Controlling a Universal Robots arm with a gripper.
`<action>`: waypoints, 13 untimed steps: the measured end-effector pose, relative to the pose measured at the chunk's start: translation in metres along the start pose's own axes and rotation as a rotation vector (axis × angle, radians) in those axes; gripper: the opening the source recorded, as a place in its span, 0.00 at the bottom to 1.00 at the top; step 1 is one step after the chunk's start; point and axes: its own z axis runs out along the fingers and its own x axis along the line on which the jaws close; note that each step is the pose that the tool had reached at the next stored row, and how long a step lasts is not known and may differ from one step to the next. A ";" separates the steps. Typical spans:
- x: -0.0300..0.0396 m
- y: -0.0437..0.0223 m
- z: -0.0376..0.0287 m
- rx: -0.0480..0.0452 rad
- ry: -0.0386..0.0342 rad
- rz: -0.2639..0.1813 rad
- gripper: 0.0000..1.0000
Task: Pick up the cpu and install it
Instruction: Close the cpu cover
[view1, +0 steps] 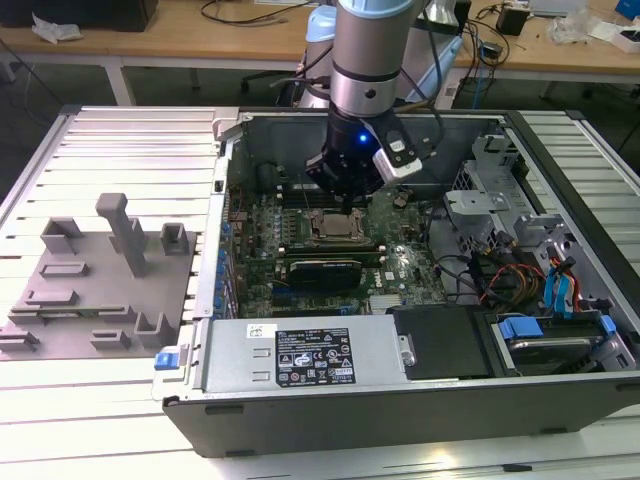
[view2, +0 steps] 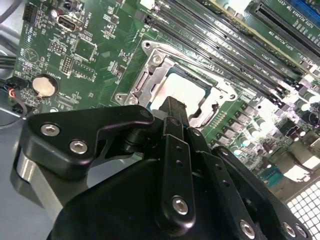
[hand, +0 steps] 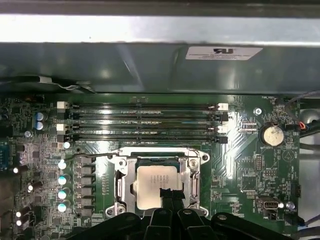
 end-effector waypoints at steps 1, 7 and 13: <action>0.0008 -0.0001 0.0002 -0.0003 -0.0002 0.000 0.11; 0.0053 -0.0014 0.0018 0.0000 0.0000 0.000 0.11; 0.0068 -0.0013 0.0023 -0.0002 -0.0001 0.000 0.11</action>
